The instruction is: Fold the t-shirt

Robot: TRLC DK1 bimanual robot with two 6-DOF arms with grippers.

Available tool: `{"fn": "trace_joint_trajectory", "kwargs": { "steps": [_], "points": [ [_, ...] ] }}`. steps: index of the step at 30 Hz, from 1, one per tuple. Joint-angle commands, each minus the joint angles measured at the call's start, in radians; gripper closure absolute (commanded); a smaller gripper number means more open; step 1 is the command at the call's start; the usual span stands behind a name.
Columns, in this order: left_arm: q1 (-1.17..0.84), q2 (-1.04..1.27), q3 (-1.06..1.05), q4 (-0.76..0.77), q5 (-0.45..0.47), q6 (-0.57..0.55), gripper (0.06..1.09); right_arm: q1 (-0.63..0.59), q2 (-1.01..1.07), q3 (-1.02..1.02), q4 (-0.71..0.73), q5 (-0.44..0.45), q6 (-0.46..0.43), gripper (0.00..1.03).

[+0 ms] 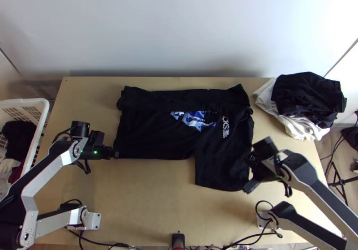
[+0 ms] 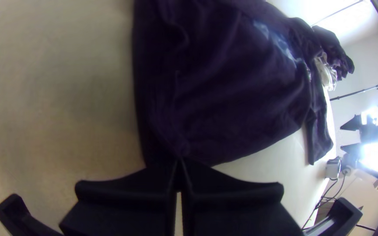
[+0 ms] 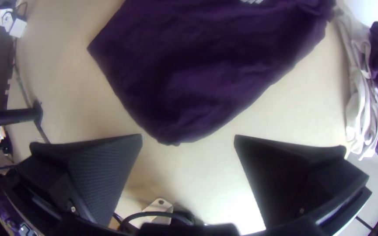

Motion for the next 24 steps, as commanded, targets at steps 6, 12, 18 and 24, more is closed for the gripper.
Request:
{"fn": "trace_joint_trajectory", "kwargs": {
  "steps": [6, 12, 18, 24],
  "points": [
    [-0.003, -0.037, 0.007, -0.004, -0.011, -0.037, 1.05, 0.146, 0.08, -0.044, -0.019, -0.014, -0.003, 0.07],
    [-0.003, -0.043, 0.015, -0.006, -0.015, -0.05, 1.05, 0.171, 0.169, -0.033, -0.001, -0.014, 0.006, 0.07],
    [-0.003, -0.049, 0.016, -0.007, -0.015, -0.051, 1.05, 0.203, 0.261, -0.015, 0.03, -0.014, 0.015, 0.17],
    [-0.001, -0.05, 0.018, -0.007, -0.015, -0.051, 1.05, 0.213, 0.331, -0.016, 0.074, -0.012, 0.028, 0.19]
  ]
}}
